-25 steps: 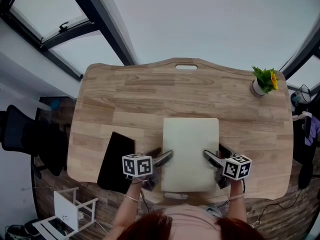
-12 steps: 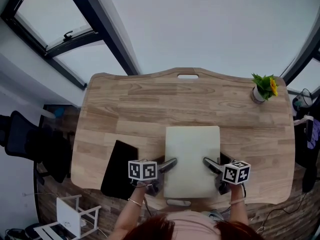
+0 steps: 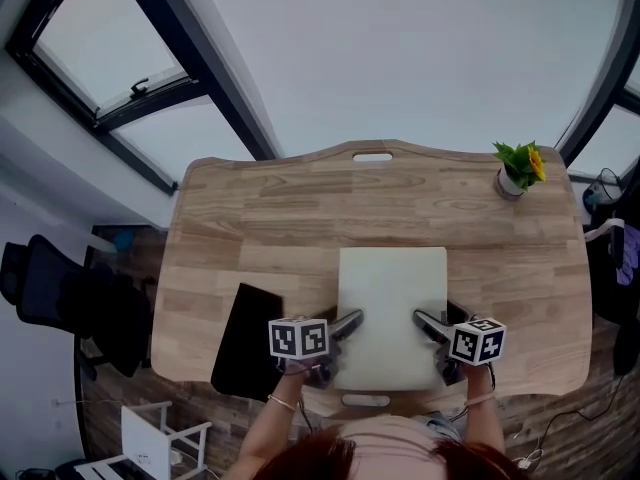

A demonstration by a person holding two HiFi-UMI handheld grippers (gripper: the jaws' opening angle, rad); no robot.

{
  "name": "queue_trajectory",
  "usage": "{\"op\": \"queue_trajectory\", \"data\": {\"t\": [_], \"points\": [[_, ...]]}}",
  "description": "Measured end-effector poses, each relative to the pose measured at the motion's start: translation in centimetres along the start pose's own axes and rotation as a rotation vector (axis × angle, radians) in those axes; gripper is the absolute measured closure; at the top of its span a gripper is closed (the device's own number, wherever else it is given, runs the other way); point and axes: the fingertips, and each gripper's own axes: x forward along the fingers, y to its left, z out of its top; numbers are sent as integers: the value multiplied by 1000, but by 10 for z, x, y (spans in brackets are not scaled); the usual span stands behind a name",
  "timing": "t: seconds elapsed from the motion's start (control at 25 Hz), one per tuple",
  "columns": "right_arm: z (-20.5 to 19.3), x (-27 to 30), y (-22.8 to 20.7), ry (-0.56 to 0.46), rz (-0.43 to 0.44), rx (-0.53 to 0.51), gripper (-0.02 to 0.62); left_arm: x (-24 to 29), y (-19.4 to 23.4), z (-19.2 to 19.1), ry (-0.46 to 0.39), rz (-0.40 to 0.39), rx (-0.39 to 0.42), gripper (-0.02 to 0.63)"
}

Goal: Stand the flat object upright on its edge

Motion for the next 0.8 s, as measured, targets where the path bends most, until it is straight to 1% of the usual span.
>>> {"op": "queue_trajectory", "data": {"t": [0.28, 0.6, 0.8], "points": [[13, -23, 16, -72, -25, -94, 218, -13, -18, 4, -38, -3, 68, 333], [27, -49, 41, -161, -38, -217, 223, -38, -42, 11, -132, -10, 162, 332], [33, -61, 55, -201, -45, -294, 226, -51, -51, 11, -184, -25, 191, 332]]}}
